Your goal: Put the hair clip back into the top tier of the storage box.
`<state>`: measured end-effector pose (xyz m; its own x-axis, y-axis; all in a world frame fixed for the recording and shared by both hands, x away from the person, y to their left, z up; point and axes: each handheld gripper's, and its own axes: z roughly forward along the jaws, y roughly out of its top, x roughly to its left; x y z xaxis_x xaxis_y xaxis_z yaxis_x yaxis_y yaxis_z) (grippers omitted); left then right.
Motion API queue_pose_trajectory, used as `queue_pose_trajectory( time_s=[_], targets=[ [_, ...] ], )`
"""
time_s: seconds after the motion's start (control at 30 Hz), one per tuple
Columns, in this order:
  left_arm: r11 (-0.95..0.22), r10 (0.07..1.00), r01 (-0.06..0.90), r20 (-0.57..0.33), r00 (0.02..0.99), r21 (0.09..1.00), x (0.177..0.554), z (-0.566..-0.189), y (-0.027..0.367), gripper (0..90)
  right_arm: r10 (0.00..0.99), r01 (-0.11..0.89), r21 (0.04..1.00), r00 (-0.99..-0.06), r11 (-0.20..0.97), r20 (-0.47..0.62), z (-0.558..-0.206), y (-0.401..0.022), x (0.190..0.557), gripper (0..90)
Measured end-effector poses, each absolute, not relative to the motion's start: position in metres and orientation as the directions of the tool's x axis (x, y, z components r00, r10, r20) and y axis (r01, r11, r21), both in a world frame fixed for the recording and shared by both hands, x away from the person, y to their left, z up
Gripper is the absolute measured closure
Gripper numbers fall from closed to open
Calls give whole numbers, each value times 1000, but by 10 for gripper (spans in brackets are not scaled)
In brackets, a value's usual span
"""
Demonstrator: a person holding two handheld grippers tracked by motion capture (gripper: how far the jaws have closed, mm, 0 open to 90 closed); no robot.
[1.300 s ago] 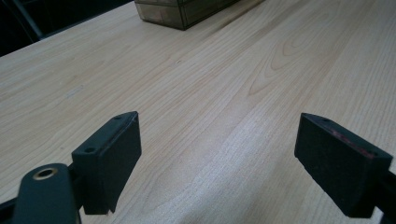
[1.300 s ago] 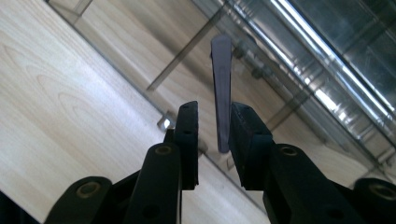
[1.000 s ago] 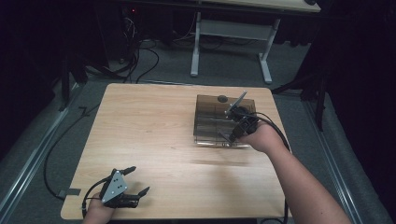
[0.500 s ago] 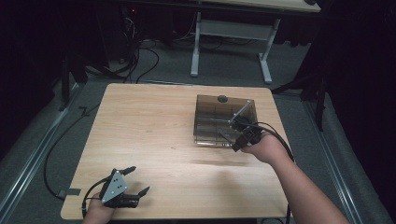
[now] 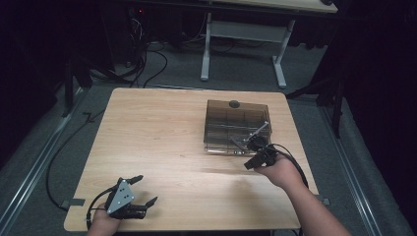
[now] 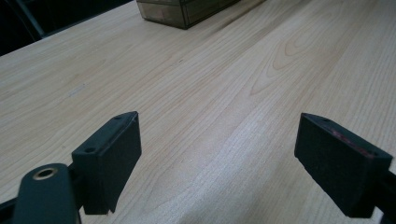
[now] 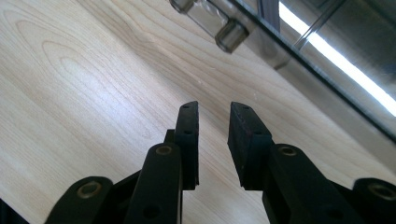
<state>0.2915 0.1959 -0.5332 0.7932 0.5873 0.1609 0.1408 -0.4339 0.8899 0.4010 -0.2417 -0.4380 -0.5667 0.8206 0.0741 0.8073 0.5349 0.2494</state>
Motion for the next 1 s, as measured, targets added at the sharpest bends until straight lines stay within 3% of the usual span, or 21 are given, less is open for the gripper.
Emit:
queue_pose_trajectory(
  time_s=[0.07,0.23,0.43,1.0],
  targets=[
    [-434,587,140,161,793,890,292,-533,196,152,798,781,263,-599,566,62,-442,-244,402,732],
    [-435,588,141,162,792,889,292,-533,196,152,828,818,264,-551,511,101,-456,-248,391,727],
    [-435,589,142,162,791,889,292,-533,196,152,825,811,286,-555,511,100,-466,-253,385,713],
    [-434,596,146,162,787,889,292,-533,196,152,833,758,472,-547,451,83,-478,-261,358,665]
  ],
)
